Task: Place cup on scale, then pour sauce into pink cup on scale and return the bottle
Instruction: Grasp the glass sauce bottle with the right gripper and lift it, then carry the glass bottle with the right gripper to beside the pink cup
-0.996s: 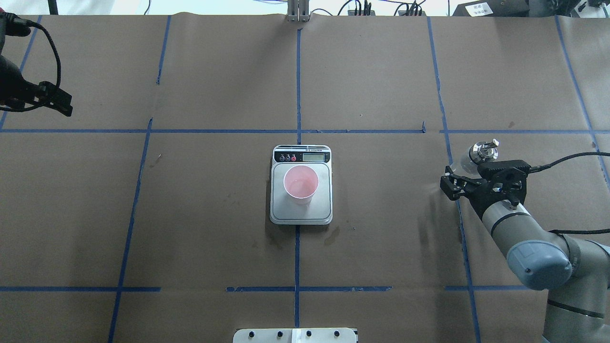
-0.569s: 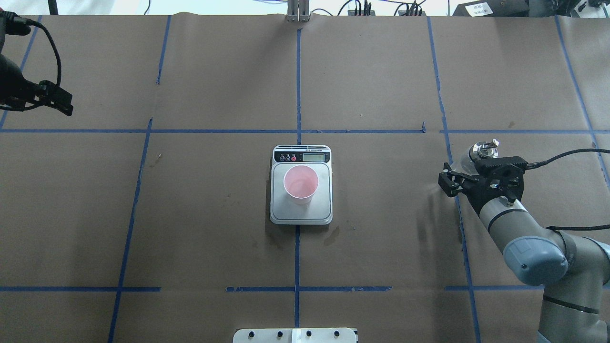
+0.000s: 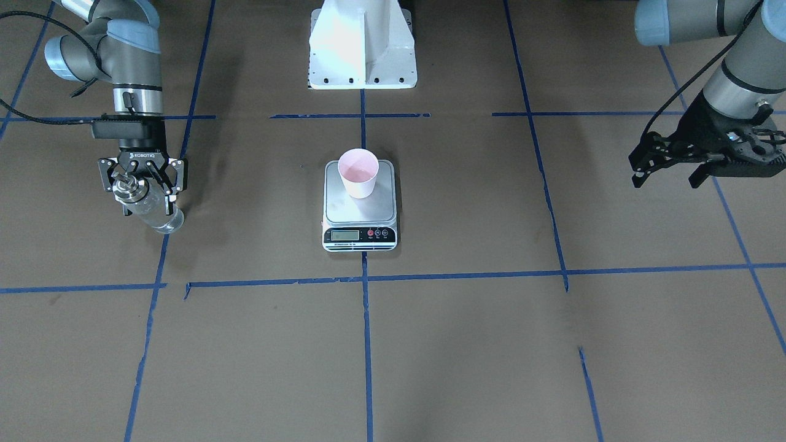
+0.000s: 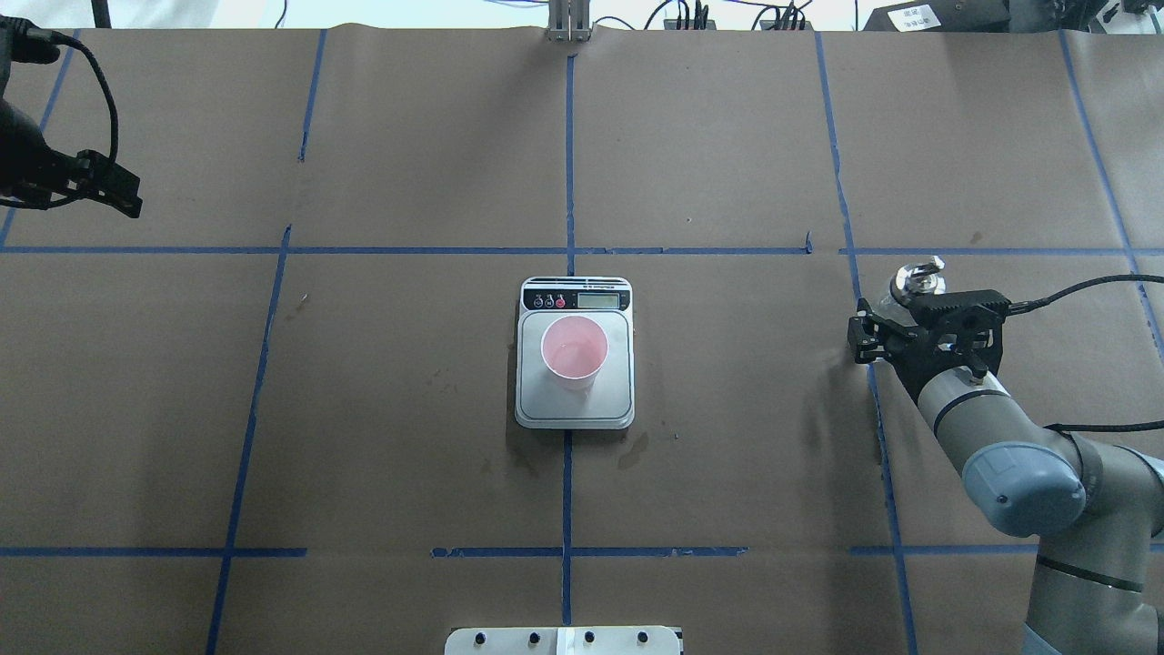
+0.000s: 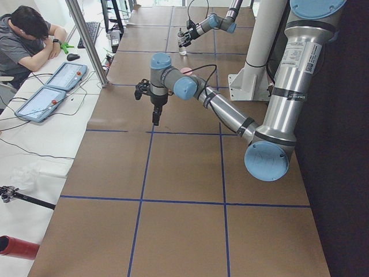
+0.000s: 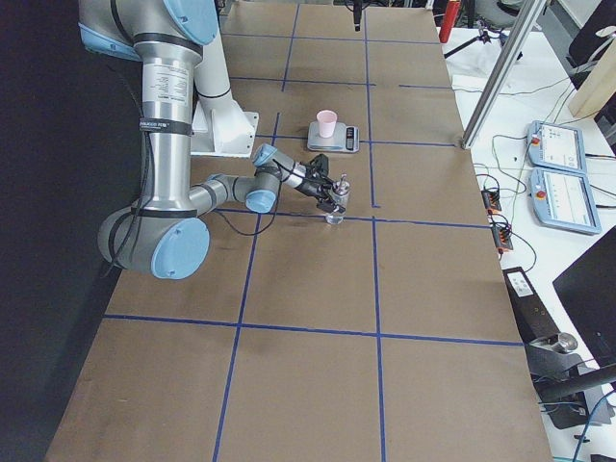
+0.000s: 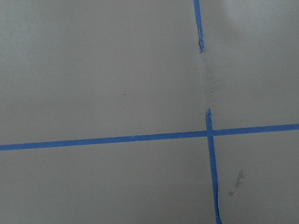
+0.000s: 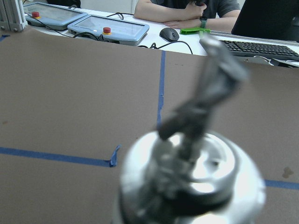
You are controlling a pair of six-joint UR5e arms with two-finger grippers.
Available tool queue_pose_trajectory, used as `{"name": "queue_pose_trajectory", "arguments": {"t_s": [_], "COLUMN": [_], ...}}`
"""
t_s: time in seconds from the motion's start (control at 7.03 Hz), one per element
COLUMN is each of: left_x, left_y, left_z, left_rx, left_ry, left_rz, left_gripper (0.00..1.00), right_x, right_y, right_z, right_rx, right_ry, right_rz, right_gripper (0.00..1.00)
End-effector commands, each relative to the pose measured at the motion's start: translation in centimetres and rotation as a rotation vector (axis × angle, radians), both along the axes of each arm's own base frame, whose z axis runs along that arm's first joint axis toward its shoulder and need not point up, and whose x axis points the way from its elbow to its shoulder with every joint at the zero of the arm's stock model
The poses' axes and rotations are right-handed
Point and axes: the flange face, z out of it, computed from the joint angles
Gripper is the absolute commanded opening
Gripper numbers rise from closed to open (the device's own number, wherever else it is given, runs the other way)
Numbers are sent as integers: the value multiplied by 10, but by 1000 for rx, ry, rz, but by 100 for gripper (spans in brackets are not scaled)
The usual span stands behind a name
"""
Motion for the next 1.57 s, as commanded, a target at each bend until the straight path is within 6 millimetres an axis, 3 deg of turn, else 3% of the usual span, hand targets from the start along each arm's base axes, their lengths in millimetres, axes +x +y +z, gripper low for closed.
{"name": "queue_pose_trajectory", "arguments": {"t_s": [0.0,0.14,0.43,0.57,0.85,1.0,1.14,1.42], "left_x": [0,-2,-14,-31,-106,-153,-170,-190], "left_y": [0,0,1,4,4,-5,-12,-18], "left_z": [-2,-2,1,17,56,87,121,153], "left_rx": [0,1,10,49,151,188,194,138], "left_ry": [2,3,-1,-27,-93,-141,-157,-136], "left_rz": [0,-3,-11,35,114,152,218,189], "left_gripper": [100,100,100,100,100,100,100,100], "right_x": [11,22,43,36,29,20,19,-3], "right_y": [-15,-20,-33,-46,-54,-62,-68,-86], "right_z": [-17,-28,-54,-80,-109,-141,-153,-197], "right_rx": [19,19,118,158,194,271,311,303], "right_ry": [-32,-64,129,141,108,156,232,418], "right_rz": [8,-37,-100,-99,-96,-124,-134,-96], "right_gripper": [0,0,0,0,0,0,0,0]}}
